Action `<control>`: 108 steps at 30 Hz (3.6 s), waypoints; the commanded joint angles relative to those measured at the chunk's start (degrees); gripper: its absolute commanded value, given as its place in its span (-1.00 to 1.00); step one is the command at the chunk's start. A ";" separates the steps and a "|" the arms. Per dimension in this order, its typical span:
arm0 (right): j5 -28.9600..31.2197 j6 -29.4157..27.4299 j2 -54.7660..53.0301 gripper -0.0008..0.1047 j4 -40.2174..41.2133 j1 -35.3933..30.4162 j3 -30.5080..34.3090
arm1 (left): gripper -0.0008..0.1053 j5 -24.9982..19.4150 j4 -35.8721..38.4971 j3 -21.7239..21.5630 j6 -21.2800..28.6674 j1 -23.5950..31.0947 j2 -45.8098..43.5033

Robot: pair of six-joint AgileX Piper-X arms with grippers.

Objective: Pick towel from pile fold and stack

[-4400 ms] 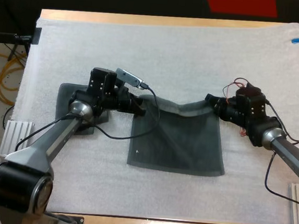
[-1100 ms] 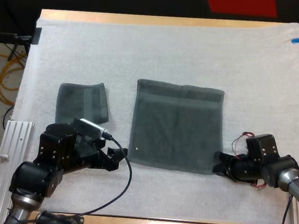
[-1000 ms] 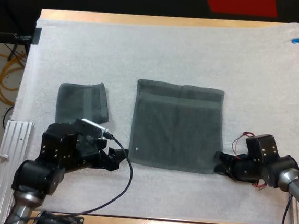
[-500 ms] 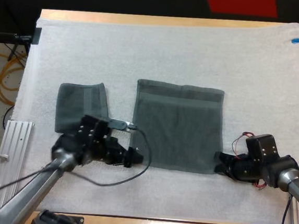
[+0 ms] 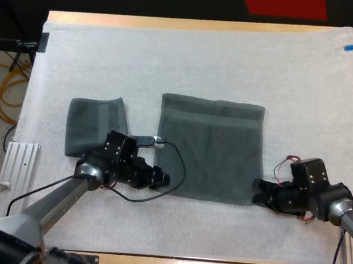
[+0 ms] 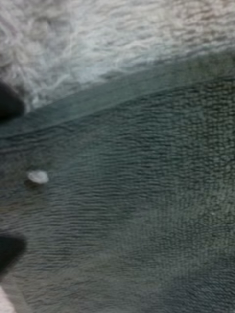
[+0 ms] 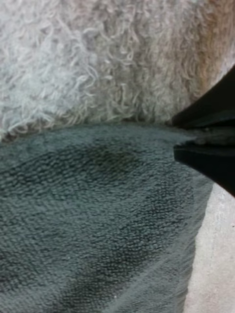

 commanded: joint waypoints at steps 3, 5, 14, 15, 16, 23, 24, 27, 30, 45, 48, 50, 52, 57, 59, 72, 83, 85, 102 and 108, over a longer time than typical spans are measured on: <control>-0.54 -0.64 -0.26 -0.98 0.14 0.04 0.14 | -0.90 0.62 0.39 0.51 -0.09 -0.45 0.94; -0.54 -1.22 -1.03 -0.98 0.14 0.04 0.14 | -0.98 2.08 0.39 0.51 0.48 -0.45 0.94; -0.54 -2.44 -12.69 -0.98 8.44 0.04 0.14 | -0.99 4.03 13.29 0.40 4.39 -0.45 -10.59; -0.32 -2.57 -14.98 -0.98 10.82 0.04 0.14 | -0.99 4.03 16.77 0.40 4.89 -0.45 -12.76; -0.24 -2.57 -17.24 -0.98 12.96 0.04 0.14 | -0.99 4.03 19.58 0.40 5.75 -0.45 -15.09; 1.61 2.36 -22.76 -0.98 12.23 0.04 0.14 | -0.99 3.93 16.63 0.40 4.23 0.51 -17.78; 1.72 4.09 -22.09 -0.98 9.67 0.04 0.14 | -0.99 3.93 14.32 0.40 3.26 1.24 -17.01; 3.25 7.26 -18.71 -0.98 1.45 0.04 0.14 | -0.99 6.31 8.86 0.40 1.01 4.40 -13.39; 3.72 9.98 -13.22 -0.98 -6.82 0.04 0.14 | -0.99 11.39 1.28 0.40 -2.52 8.14 -8.95; 14.52 11.82 9.87 -0.98 -21.19 -0.09 -12.37 | -0.99 18.91 -14.13 -12.02 -8.16 13.92 11.91; 15.69 11.82 12.11 -0.98 -21.50 -0.09 -14.13 | -0.99 18.92 -14.13 -15.00 -8.16 13.92 14.55; 15.71 11.82 13.23 -0.98 -21.48 -0.09 -14.92 | -0.99 18.92 -13.79 -15.86 -8.16 13.92 15.81; 15.71 11.82 14.35 -0.98 -21.48 -0.09 -15.43 | -0.99 18.07 -13.80 -15.91 -8.03 13.92 16.72; 15.58 11.82 14.98 -0.98 -21.35 -0.09 -15.48 | -0.97 14.77 -13.80 -15.74 -7.37 13.92 16.87; 15.58 11.82 14.98 -0.98 -21.47 -0.09 -15.48 | -0.87 14.56 -14.06 -15.74 -6.07 13.92 16.87; 9.48 11.82 14.98 0.39 -41.20 -4.88 -16.36 | 0.05 14.44 -15.83 -21.02 -1.11 13.92 16.15; 10.34 -2.31 6.89 0.39 -27.49 -7.03 -19.34 | 0.18 4.07 -4.35 -23.36 11.58 13.92 -0.76; 11.76 -7.39 3.74 0.39 -20.28 -7.03 -20.29 | 0.36 3.55 -0.22 -23.36 13.59 13.92 -5.19; 15.38 -17.81 -4.77 0.39 5.93 -8.81 -21.84 | 0.37 3.78 20.95 -23.20 13.51 13.92 -20.97; 8.65 -16.30 7.05 0.39 -0.45 -11.42 -22.11 | 0.37 3.78 20.95 -23.21 13.51 13.92 -20.98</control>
